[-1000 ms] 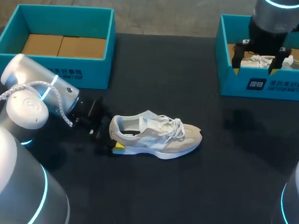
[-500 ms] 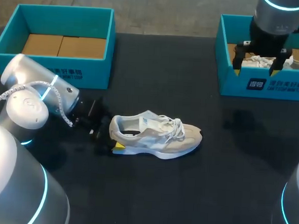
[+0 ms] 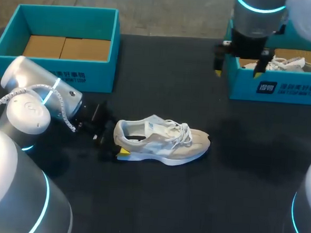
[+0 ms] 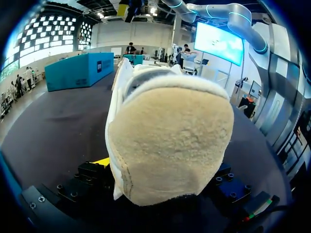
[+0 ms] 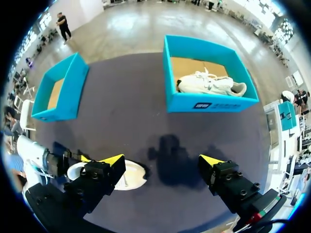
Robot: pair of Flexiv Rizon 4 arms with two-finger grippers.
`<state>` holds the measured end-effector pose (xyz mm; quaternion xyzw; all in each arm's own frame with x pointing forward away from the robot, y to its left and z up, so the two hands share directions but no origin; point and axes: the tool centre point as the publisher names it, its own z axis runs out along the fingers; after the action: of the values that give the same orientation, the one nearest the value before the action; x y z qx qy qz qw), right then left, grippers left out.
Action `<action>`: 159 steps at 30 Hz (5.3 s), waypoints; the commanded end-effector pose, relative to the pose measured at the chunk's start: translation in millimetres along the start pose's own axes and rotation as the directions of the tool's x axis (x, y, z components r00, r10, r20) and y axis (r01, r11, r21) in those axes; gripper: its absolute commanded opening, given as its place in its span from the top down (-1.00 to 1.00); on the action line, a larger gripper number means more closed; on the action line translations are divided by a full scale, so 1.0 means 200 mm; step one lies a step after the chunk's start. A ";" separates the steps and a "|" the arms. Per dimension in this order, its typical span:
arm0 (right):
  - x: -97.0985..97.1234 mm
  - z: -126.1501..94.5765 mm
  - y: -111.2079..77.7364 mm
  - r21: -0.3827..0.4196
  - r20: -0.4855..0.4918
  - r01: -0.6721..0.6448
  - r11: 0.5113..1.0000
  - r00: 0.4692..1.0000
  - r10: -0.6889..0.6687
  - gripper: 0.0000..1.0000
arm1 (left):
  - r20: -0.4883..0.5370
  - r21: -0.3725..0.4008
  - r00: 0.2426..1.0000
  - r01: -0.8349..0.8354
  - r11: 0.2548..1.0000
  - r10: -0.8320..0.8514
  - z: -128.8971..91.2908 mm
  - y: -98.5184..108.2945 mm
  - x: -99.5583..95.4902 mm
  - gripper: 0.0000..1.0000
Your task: Take the shoe out of the shoebox, open the shoe tongue, remove and reinsert the insole, then place the shoe into the shoebox
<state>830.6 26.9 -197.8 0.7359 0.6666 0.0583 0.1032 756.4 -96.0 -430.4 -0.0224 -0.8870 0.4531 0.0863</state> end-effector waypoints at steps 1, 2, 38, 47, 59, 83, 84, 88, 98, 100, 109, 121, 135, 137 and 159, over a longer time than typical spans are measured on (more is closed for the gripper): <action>0.20 0.00 -0.02 0.015 0.066 -0.028 0.999 0.997 0.027 -1.00 | 0.000 -0.003 1.000 0.001 1.000 -0.001 0.02 0.02 -0.02 1.00; 0.21 0.00 -0.03 0.018 0.067 -0.033 0.999 0.997 0.032 -1.00 | 0.000 -0.003 1.000 0.001 1.000 -0.001 0.02 0.02 -0.02 1.00; 0.94 0.15 -0.42 0.094 0.130 -0.088 0.992 0.989 0.076 -1.00 | 0.000 -0.003 1.000 0.001 1.000 -0.001 0.02 0.02 -0.02 1.00; 0.94 0.15 -0.42 0.094 0.130 -0.088 0.992 0.989 0.076 -1.00 | 0.000 -0.003 1.000 0.001 1.000 -0.001 0.02 0.02 -0.02 1.00; 0.95 0.18 -0.47 0.084 0.140 -0.088 0.993 0.987 0.076 -1.00 | 0.000 -0.003 1.000 0.001 1.000 -0.001 0.02 0.02 -0.02 1.00; 1.09 0.37 -0.69 0.135 0.228 -0.081 0.988 0.972 0.049 -1.00 | 0.000 -0.003 1.000 0.001 1.000 -0.001 0.02 0.02 -0.02 1.00; 1.09 0.38 -0.69 0.136 0.228 -0.085 0.987 0.972 0.053 -1.00 | 0.000 -0.003 1.000 0.001 1.000 -0.001 0.02 0.02 -0.02 1.00; 1.07 0.41 -0.69 0.143 0.225 -0.102 0.984 0.972 0.068 -1.00 | 0.000 -0.003 1.000 0.001 1.000 -0.001 0.02 0.02 -0.02 1.00; 1.06 0.51 -0.71 0.162 0.277 -0.122 0.979 0.958 0.074 -1.00 | 0.000 -0.003 1.000 0.001 1.000 -0.001 0.02 0.02 -0.02 1.00; 1.05 0.53 -0.70 0.164 0.296 -0.127 0.978 0.952 0.074 -1.00 | 0.000 -0.003 1.000 0.001 1.000 -0.001 0.02 0.02 -0.02 1.00; 1.06 0.59 -0.72 0.193 0.339 -0.124 0.973 0.939 0.053 -1.00 | 0.000 -0.003 1.000 0.001 1.000 -0.001 0.02 0.02 -0.02 1.00; 1.00 0.63 -0.73 0.204 0.410 -0.143 0.969 0.911 0.048 -1.00 | 0.000 -0.003 1.000 0.001 1.000 -0.001 0.02 0.02 -0.02 1.00; 0.93 0.60 -0.74 0.202 0.448 -0.176 0.963 0.891 0.069 -1.00 | 0.000 -0.003 1.000 0.001 1.000 -0.001 0.02 0.02 -0.02 1.00; 0.92 0.59 -0.73 0.198 0.451 -0.181 0.963 0.890 0.074 -1.00 | 0.000 -0.003 1.000 0.001 1.000 -0.001 0.02 0.02 -0.02 1.00; 0.84 0.52 -0.67 0.175 0.422 -0.216 0.961 0.898 0.125 1.00 | 0.000 -0.003 1.000 0.001 1.000 -0.001 0.02 0.02 -0.02 1.00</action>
<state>750.1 206.3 -343.0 0.7275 0.6431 -0.1921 0.1421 756.3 -96.2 -430.2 -0.0225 -0.8870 0.4532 0.0863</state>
